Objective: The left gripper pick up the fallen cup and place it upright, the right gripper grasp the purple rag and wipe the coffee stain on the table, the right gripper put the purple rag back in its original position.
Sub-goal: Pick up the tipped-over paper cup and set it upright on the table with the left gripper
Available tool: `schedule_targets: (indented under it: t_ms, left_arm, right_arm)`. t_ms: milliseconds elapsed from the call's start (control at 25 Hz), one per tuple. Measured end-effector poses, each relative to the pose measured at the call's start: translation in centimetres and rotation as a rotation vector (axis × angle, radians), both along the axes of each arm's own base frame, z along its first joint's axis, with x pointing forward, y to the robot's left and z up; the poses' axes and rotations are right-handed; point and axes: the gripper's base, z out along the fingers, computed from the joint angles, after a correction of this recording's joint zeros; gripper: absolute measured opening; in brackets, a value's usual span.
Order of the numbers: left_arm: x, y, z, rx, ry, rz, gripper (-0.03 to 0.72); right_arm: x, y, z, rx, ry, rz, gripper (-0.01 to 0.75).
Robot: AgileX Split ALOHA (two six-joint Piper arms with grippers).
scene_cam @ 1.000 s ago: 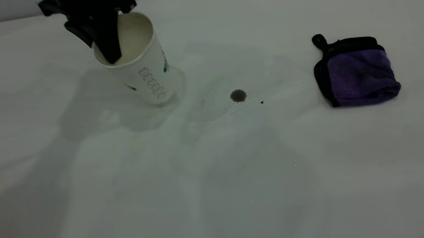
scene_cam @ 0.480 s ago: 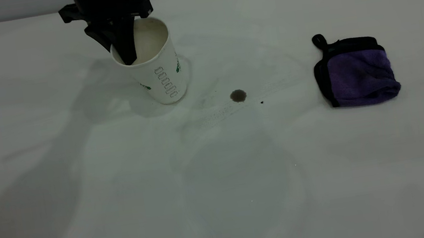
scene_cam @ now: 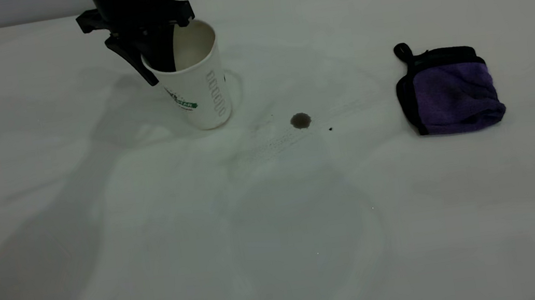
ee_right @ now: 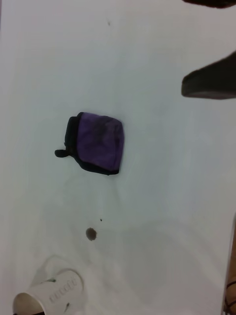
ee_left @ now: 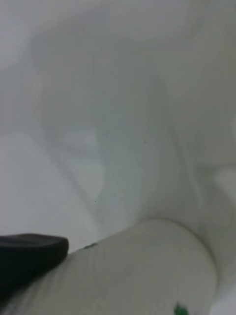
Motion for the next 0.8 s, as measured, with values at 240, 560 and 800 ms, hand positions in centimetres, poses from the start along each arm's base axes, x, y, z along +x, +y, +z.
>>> schedule_targets:
  t_ms: [240,560,800]
  left_arm:
    - [0.4,-0.1,0.7,-0.008,-0.028,0.000,0.310]
    - [2.3,-0.7,4.4,-0.051,-0.168,0.011,0.312]
    - [2.4,-0.8,4.5,-0.052,-0.172,0.024,0.312]
  right_arm:
    - [0.0,0.0,0.0,0.000,0.000,0.000,0.401]
    - [0.0,0.0,0.0,0.000,0.000,0.000,0.401]
    - [0.0,0.0,0.0,0.000,0.000,0.000,0.401]
